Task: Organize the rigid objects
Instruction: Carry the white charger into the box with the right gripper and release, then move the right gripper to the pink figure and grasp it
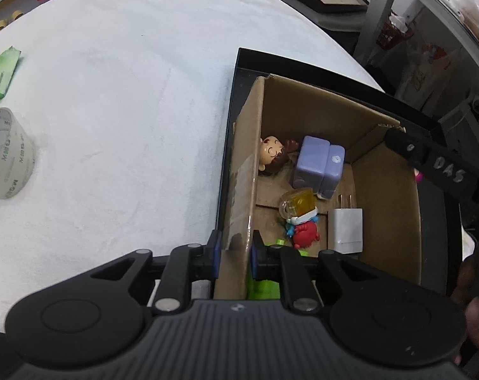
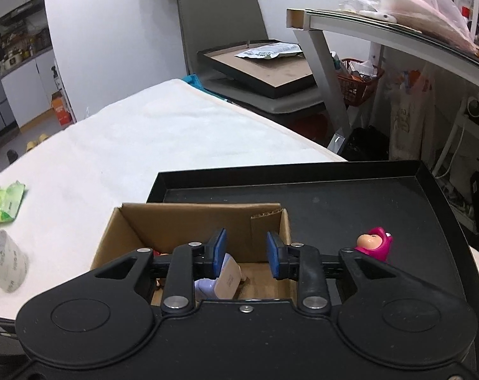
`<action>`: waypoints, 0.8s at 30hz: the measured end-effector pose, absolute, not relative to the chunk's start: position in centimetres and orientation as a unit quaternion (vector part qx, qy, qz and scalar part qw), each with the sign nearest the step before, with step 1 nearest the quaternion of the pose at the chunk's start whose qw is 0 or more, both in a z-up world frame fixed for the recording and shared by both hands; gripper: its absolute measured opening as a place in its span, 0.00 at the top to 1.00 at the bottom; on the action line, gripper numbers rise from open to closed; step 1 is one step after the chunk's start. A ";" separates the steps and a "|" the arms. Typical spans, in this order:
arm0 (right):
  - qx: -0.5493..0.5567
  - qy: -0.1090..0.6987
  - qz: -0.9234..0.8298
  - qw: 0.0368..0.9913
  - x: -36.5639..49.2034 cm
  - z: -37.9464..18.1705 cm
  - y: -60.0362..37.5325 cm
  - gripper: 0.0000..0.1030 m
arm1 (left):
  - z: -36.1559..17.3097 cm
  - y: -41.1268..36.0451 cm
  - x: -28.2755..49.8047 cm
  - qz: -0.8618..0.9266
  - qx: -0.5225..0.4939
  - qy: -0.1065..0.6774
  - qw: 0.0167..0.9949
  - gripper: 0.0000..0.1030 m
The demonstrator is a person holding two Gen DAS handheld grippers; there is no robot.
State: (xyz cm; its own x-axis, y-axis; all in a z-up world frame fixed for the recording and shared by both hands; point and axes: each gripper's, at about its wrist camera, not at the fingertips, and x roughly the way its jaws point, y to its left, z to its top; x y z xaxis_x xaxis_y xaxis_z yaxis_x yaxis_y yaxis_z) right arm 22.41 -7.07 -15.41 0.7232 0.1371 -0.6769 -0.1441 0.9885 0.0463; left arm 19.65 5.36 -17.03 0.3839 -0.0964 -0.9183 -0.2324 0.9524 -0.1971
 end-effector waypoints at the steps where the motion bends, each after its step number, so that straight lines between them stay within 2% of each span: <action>1: -0.001 0.364 0.076 0.928 22.5 -15.3 -7.2 0.72 | -16.9 5.3 19.7 0.041 -0.147 0.556 0.817 0.83; 10: 0.031 0.392 0.085 0.916 22.9 -14.3 -10.1 0.71 | -16.2 4.9 19.6 0.060 -0.124 0.567 0.812 0.75; 14: 0.028 0.399 0.095 0.912 22.9 -13.6 -11.2 0.62 | -15.7 4.6 19.6 0.071 -0.109 0.569 0.812 0.70; 18: 0.003 0.404 0.105 0.909 22.7 -13.2 -12.2 0.57 | -15.3 4.3 19.8 0.082 -0.098 0.569 0.812 0.56; 20: -0.005 0.405 0.113 0.908 22.7 -13.1 -13.1 0.47 | -15.2 4.2 20.1 0.089 -0.094 0.570 0.812 0.56; 24: -0.018 0.408 0.120 0.905 23.1 -12.9 -15.0 0.43 | -14.9 3.7 20.6 0.102 -0.083 0.569 0.812 0.55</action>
State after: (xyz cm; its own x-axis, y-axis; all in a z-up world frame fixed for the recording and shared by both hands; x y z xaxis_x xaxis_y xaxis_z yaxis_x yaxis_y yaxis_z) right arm 23.09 -15.03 -12.95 0.6388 0.2025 -0.7423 -0.2319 0.9706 0.0653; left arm 20.58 3.69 -14.92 0.3311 0.0700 -0.9410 -0.2597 0.9655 -0.0195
